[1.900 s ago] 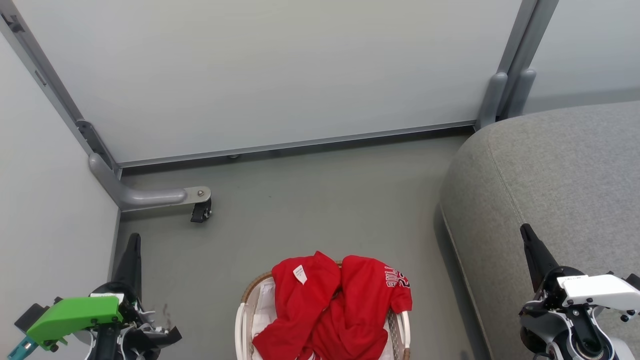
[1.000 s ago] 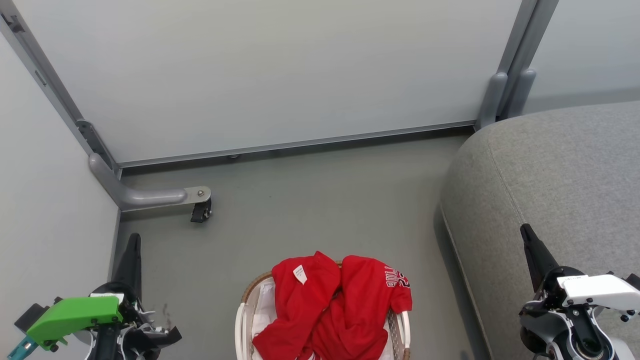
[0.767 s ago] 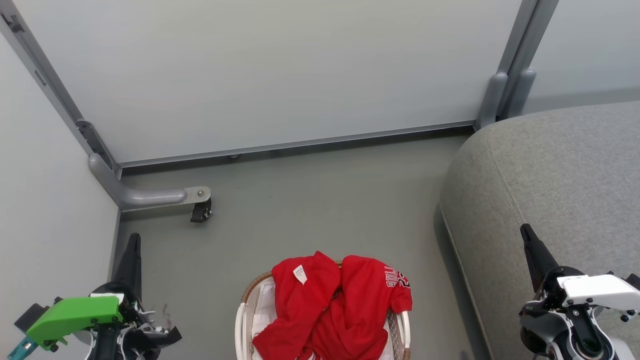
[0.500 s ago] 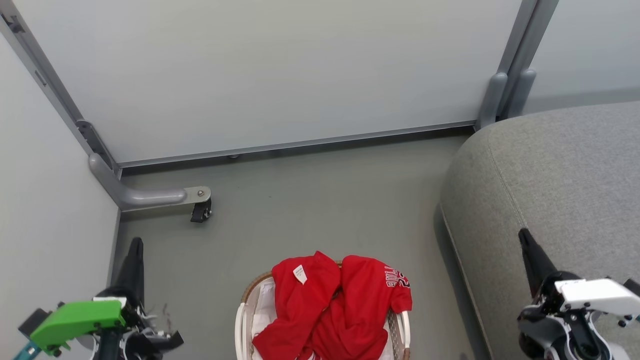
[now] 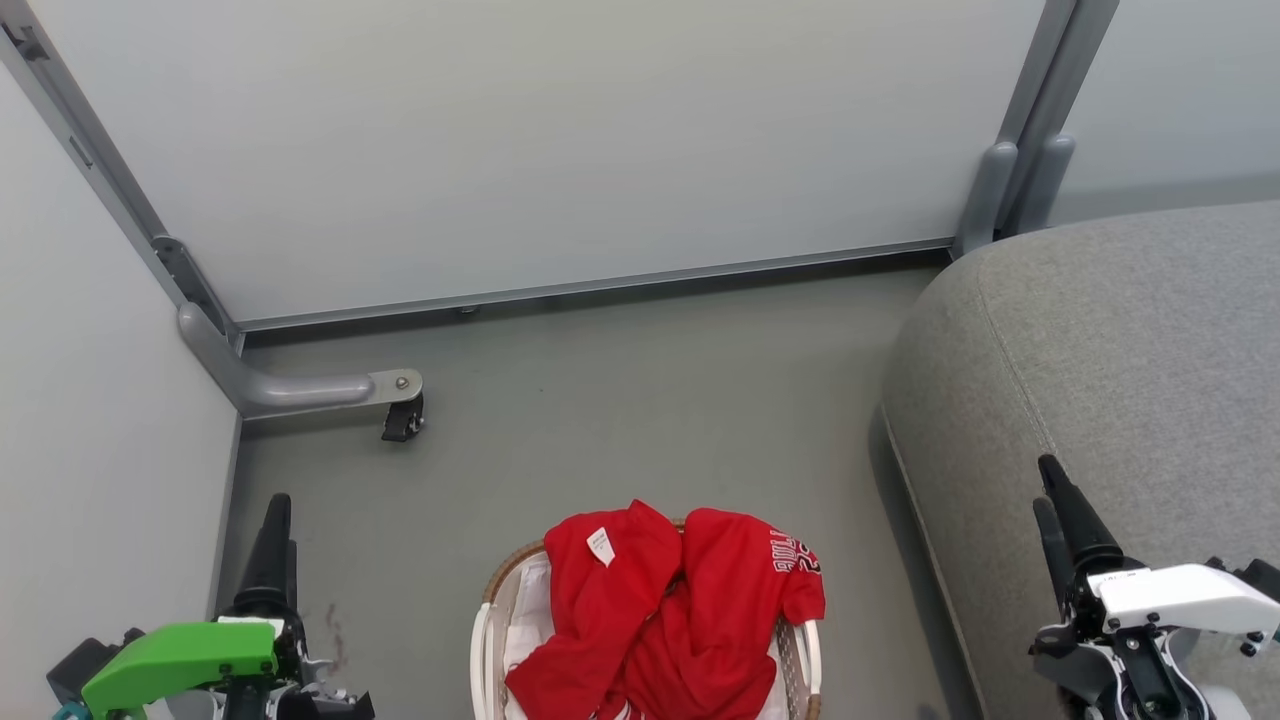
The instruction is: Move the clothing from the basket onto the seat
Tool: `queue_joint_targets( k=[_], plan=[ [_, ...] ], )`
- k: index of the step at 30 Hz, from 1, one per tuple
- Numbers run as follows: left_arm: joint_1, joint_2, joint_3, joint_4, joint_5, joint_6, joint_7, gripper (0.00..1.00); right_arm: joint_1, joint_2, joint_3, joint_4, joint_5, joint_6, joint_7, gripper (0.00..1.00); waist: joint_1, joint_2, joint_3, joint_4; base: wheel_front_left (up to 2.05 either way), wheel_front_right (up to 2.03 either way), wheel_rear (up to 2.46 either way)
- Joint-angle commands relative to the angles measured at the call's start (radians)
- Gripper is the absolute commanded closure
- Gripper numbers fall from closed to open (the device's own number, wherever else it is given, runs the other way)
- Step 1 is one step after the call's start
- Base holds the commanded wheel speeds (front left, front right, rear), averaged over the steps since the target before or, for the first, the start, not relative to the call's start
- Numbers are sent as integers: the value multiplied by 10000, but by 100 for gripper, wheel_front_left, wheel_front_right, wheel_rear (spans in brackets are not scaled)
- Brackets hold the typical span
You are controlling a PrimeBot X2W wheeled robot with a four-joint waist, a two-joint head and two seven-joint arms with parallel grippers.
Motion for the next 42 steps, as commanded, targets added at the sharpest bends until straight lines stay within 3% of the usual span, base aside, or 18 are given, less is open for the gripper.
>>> queue_joint_targets(
  k=[1, 20, 42],
  plan=[
    [-428, 101, 2, -105, 538, -32, -124, 0, -380, -126, 22, -144, -478, 1, -137, 0, 0, 0, 12, 7, 0, 0, 0],
    [-520, 169, -423, 440, 4825, 31, -914, 0, -670, -447, 658, 94, -4224, 2, -923, 0, 0, 0, -16, 36, 0, 0, 0],
    [-633, 549, -1737, 761, 8373, 646, -1648, 0, -821, -649, 1202, 305, -7364, 3, -1655, 0, 0, 0, -94, 67, 0, 0, 0]
  ],
)
